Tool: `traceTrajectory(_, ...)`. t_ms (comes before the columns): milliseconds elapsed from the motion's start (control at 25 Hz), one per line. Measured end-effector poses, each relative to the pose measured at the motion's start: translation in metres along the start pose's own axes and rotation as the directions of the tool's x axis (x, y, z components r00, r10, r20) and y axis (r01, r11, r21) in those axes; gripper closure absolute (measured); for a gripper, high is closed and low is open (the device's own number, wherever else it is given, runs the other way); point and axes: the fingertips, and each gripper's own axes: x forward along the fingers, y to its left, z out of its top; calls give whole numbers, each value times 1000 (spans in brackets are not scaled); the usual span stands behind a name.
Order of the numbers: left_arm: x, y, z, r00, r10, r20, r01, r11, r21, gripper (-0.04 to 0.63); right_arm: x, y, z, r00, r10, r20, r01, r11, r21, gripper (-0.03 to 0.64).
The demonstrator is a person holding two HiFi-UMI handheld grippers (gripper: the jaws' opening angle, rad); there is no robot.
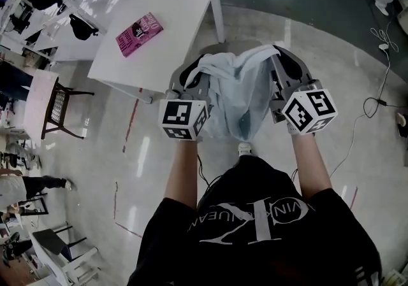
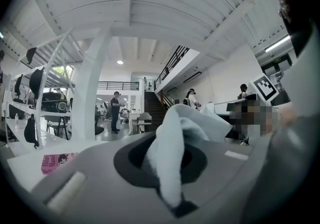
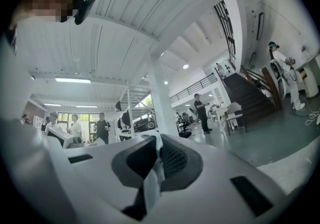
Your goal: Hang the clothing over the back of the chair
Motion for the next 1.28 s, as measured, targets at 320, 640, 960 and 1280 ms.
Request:
traceTrajectory(320, 47, 20, 7, 999, -41, -19, 42, 999, 27, 577, 48, -28, 8, 1000, 13, -1, -13, 1000, -2, 601)
traceTrajectory(640, 99, 27, 14, 995, -88, -38, 89, 996, 28, 577, 85, -51, 17, 1000, 31, 0, -31, 999, -11, 601)
traceTrajectory(960, 136, 34, 36, 996, -93, -14, 94, 991, 91, 577, 107, -74, 32, 1000, 17, 25, -15, 997, -70, 601)
traceTrajectory(1280, 143, 52, -27, 995, -18, -101, 28, 995, 100, 577, 113, -92, -38, 983, -37, -180, -17, 957, -291, 601)
